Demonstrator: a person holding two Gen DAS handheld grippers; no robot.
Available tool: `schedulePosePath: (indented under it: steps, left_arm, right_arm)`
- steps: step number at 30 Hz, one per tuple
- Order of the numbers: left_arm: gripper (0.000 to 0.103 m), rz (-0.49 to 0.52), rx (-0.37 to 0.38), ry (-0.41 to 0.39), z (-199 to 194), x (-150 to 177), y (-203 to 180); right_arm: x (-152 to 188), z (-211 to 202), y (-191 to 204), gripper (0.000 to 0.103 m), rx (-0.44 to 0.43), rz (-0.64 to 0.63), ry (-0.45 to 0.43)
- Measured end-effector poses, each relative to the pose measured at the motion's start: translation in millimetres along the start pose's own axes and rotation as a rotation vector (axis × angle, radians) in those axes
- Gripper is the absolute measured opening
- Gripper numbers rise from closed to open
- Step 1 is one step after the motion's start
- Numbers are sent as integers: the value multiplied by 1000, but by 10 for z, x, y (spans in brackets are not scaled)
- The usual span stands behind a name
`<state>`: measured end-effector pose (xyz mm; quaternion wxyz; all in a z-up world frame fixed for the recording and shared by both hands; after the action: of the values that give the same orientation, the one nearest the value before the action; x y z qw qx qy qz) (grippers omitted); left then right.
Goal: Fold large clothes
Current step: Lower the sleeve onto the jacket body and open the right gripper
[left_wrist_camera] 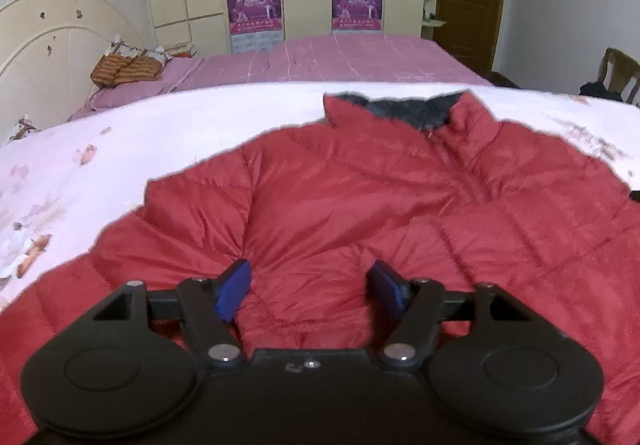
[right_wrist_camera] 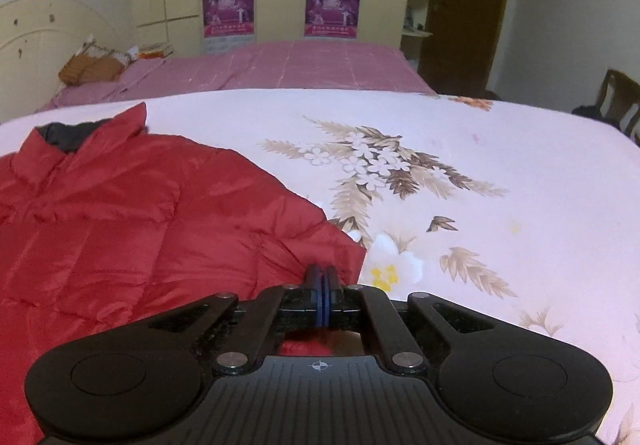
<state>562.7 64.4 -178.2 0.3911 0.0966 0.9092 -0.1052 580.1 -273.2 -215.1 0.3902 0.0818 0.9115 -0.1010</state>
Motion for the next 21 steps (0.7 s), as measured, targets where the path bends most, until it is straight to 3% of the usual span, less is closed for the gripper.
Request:
schedulePosePath:
  steps: [5, 8, 11, 16, 21]
  left_arm:
    - [67, 24, 50, -65, -315, -8, -297]
    - [68, 26, 62, -35, -282, 118, -388]
    - [69, 31, 41, 33, -119, 299, -343]
    - [65, 11, 38, 36, -151, 298, -316]
    - [65, -9, 55, -18, -421, 282, -349]
  right_arm:
    - [64, -473, -14, 2, -32, 1, -35]
    - [203, -615, 63, 2, -40, -7, -13]
    - [393, -497, 110, 1, -13, -32, 47]
    - [474, -489, 115, 1, 22, -67, 38]
    - [464, -850, 60, 2, -15, -28, 6]
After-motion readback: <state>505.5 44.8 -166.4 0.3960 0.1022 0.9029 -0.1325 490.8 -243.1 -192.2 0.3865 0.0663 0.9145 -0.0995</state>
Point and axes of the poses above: each gripper's, at about its wrist camera, not at the fingertips, and z roughly the way its jaws point, y to its left, x to its underside, the point moved 9 cm from there along z, roughly the way its jaws point, and after that the axes turned 13 degrees about x, right-handed, at the moved point
